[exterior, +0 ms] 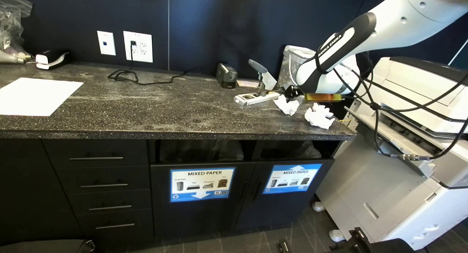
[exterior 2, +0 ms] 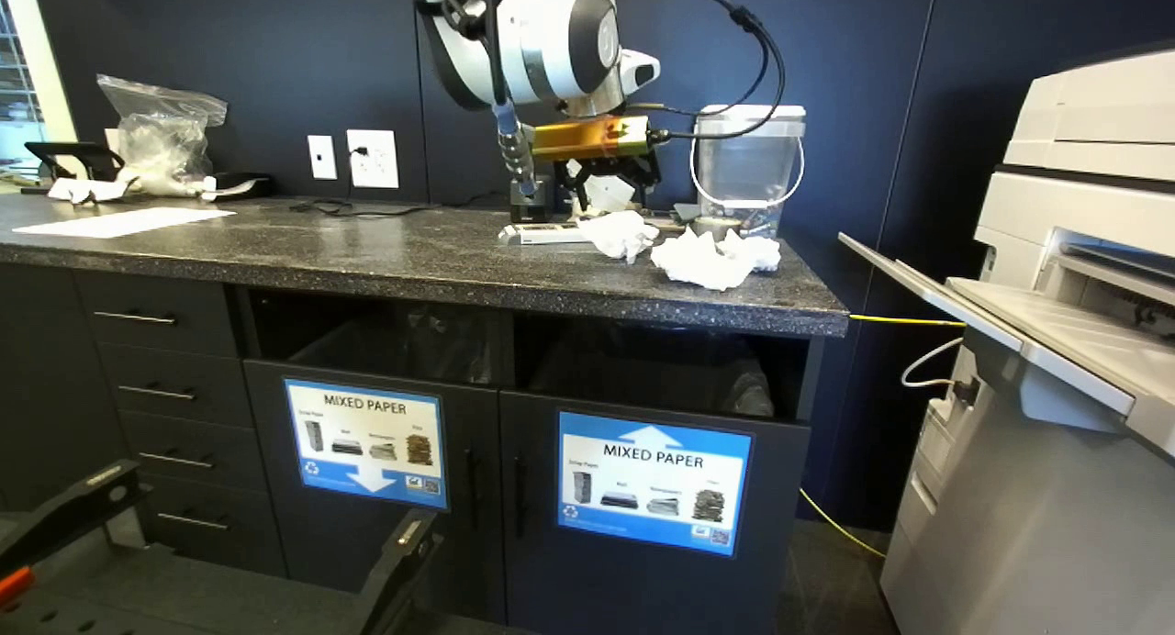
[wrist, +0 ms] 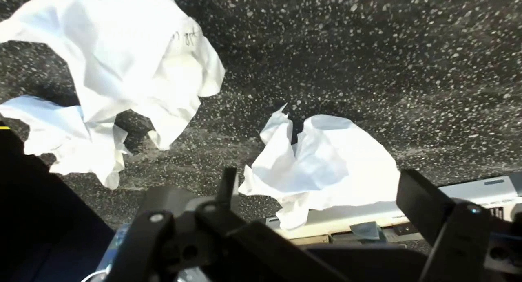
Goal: Place the crumpled paper in the bin on the right
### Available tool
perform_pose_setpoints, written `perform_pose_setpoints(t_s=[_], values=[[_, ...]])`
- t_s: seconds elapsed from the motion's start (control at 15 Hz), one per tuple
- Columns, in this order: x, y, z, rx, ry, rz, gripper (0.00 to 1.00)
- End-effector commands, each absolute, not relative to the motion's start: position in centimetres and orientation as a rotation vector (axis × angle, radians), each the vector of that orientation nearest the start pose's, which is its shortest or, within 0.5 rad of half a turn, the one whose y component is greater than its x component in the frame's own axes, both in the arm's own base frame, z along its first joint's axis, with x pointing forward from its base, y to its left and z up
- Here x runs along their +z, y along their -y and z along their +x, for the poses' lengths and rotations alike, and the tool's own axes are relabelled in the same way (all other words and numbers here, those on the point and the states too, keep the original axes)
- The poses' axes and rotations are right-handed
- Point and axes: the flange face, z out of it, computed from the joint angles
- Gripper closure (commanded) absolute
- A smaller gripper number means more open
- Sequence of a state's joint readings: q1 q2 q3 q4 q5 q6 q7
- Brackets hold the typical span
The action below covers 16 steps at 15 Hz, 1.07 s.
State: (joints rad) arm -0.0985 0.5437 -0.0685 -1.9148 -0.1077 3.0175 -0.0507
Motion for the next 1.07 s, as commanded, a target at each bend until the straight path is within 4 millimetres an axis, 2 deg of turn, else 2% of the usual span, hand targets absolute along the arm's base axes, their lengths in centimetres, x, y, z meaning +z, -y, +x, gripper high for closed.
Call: perform_pose_setpoints(t_s=[0.0, 0.2, 0.6, 0.73, 1.0], values=[[25.6, 11.6, 69.5, -0.940, -0.062, -3.116, 0.00], [24.4, 12.4, 70.7, -0.948, -0.095, -3.098, 0.00], [22.9, 12.8, 72.5, -0.971, -0.121, -3.048, 0.00], [22.9, 12.6, 72.9, -0.985, -0.119, -3.039, 0.00], [24.1, 12.8, 73.5, -1.023, -0.137, -3.020, 0.00]])
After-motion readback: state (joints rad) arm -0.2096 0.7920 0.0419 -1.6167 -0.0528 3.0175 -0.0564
